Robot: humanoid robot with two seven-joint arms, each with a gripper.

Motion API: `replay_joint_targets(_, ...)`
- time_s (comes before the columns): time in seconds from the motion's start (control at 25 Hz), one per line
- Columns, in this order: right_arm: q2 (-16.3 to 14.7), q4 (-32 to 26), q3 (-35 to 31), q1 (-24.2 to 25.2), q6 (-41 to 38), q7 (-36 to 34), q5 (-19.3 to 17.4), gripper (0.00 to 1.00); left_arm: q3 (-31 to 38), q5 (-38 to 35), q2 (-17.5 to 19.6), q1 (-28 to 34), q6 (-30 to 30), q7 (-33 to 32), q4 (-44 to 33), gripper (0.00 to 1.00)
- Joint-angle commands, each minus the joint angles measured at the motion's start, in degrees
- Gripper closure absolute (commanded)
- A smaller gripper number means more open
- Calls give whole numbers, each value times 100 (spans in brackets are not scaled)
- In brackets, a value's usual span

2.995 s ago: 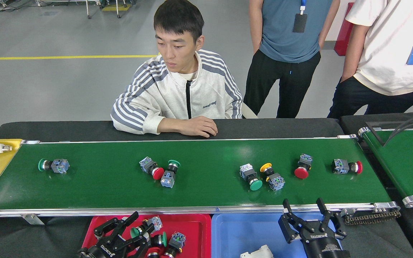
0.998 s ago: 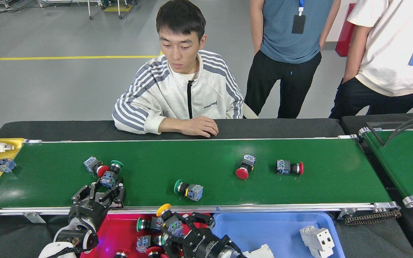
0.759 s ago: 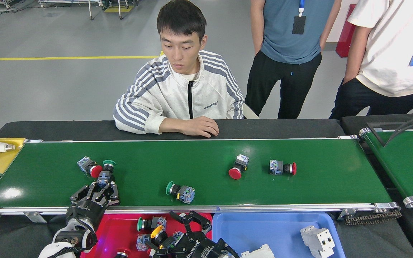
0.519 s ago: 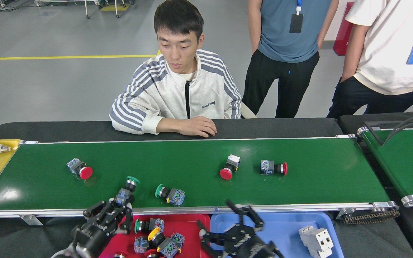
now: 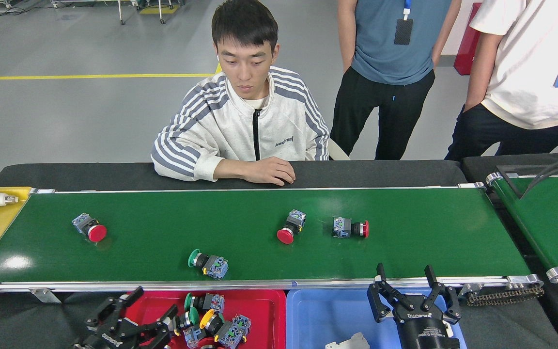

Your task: Pick switch part from conveyor to tray

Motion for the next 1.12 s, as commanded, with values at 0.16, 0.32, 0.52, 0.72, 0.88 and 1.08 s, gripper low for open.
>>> replay_joint_targets(0.16, -270, 1054, 130, -1318, -1774, 626, -145, 1, 120, 110, 240, -209, 709, 18, 123, 0)
replay_joint_targets(0.32, -191, 1713, 157, -1819, -2345, 942, -215, 1, 6, 110, 240, -86, -187, 10, -62, 0)
replay_joint_targets(0.52, -103, 2266, 420, -2135, -2415, 942, -224, 1, -724, 48, 169, -191, -671, 1, -273, 0)
replay_joint_targets(0.72, 407, 3286, 710, -2961, -2389, 898, -180, 1, -1172, -418, -103, -666, -231, -122, -150, 0)
replay_joint_targets(0.88, 811, 4314, 939, -3673, -2336, 723, -171, 1, -1163, -435, -156, -1105, -196, -289, 324, 0)
replay_joint_targets(1.08, 1013, 4842, 1422, -3955, -2038, 687, -171, 8, -1137, -435, -138, -1606, -196, -289, 1063, 0)
